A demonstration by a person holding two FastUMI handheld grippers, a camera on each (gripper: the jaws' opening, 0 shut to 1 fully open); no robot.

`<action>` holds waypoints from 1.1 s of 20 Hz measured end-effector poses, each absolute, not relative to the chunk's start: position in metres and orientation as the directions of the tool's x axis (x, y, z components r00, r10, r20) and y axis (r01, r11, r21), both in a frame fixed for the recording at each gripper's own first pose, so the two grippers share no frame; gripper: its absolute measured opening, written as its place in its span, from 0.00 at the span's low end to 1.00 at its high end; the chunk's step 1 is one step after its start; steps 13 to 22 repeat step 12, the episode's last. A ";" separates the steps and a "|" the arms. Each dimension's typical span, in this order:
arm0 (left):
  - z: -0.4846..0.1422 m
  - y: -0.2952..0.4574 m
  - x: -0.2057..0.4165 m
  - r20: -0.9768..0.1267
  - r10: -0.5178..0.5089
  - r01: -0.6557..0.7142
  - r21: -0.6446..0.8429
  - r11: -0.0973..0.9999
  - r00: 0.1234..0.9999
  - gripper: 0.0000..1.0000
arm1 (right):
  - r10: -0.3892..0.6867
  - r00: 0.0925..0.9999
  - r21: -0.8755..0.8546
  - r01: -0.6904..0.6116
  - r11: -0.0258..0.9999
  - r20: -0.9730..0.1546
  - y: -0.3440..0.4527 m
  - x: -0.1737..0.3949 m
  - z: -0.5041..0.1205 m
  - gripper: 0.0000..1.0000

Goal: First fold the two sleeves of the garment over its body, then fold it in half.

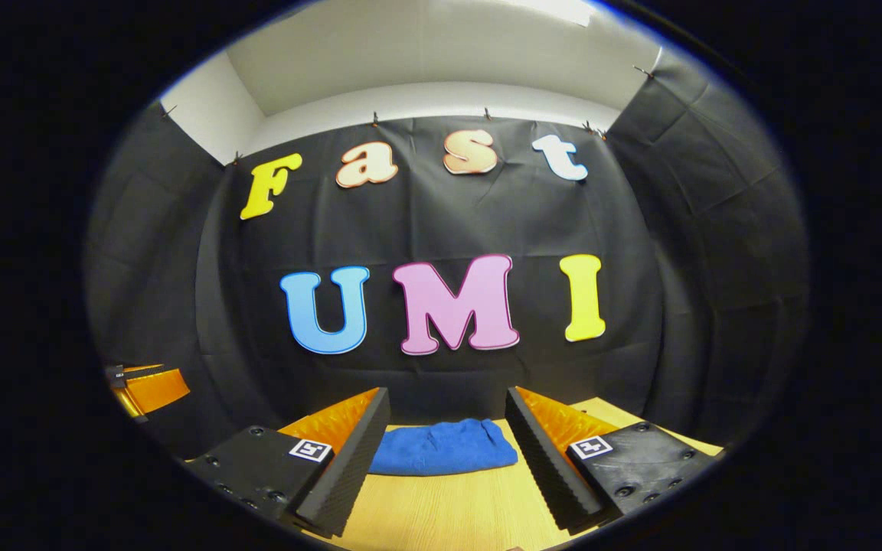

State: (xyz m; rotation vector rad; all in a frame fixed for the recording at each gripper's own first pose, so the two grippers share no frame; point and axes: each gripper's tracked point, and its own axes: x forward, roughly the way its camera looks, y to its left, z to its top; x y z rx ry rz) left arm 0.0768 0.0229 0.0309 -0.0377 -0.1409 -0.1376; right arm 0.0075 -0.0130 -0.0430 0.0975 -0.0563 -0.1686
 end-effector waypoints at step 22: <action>0.034 0.014 0.065 0.129 -0.177 0.183 -0.030 0.983 0.976 0.81 | -0.220 0.975 0.107 0.215 0.971 0.035 -0.025 -0.025 -0.033 0.96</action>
